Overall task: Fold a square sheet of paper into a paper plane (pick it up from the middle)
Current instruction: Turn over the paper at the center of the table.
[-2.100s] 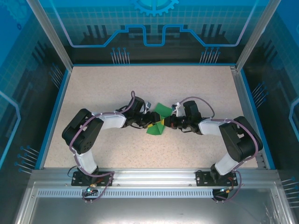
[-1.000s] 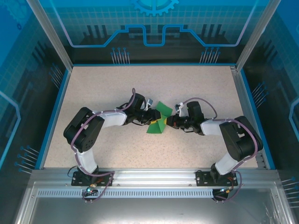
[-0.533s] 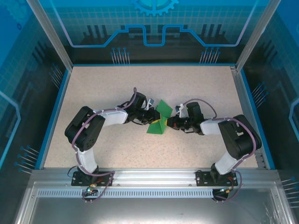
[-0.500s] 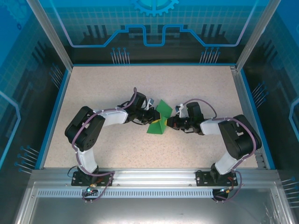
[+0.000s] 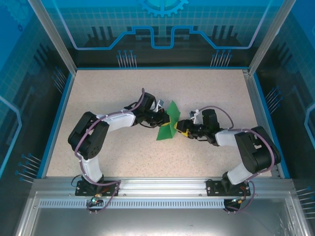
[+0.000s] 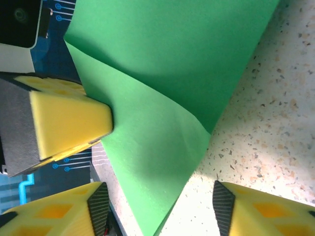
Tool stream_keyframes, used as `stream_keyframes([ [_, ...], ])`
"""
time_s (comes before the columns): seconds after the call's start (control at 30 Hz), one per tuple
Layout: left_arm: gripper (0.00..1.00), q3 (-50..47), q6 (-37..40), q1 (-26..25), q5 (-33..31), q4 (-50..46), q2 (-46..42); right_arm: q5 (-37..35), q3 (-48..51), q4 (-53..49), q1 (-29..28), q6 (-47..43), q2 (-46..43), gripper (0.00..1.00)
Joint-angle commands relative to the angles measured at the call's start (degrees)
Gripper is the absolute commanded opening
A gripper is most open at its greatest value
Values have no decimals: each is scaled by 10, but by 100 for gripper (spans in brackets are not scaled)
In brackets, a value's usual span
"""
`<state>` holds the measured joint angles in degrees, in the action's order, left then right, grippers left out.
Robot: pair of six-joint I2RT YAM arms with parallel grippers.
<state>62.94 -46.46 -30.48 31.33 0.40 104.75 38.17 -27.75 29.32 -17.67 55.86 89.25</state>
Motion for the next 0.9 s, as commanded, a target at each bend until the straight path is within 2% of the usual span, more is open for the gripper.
stream_keyframes([
  [0.0, 7, 22, -5, 6, 3, -18, -37, 11, 19, 79, 4, 77, -11, 66],
  [0.03, 7, 25, -7, 6, 4, -18, -39, 11, 23, 94, 2, 96, -11, 70],
  [0.13, 7, 25, -23, 7, 8, -5, -47, 4, 28, 132, -4, 140, -14, 72],
  [0.3, 8, 16, -51, 7, 10, 23, -54, -2, 26, 203, -20, 206, -2, 72],
  [0.47, 8, 2, -58, 7, 13, 35, -53, 1, 23, 232, -21, 234, -2, 70],
  [0.57, 8, -9, -65, 8, 17, 50, -50, 2, 23, 238, -21, 239, -7, 64],
  [0.73, 10, -28, -66, 8, 24, 62, -50, 2, 25, 230, -19, 234, -13, 43],
  [0.87, 13, -39, -65, 10, 25, 67, -50, 2, 26, 217, -18, 224, -15, 34],
])
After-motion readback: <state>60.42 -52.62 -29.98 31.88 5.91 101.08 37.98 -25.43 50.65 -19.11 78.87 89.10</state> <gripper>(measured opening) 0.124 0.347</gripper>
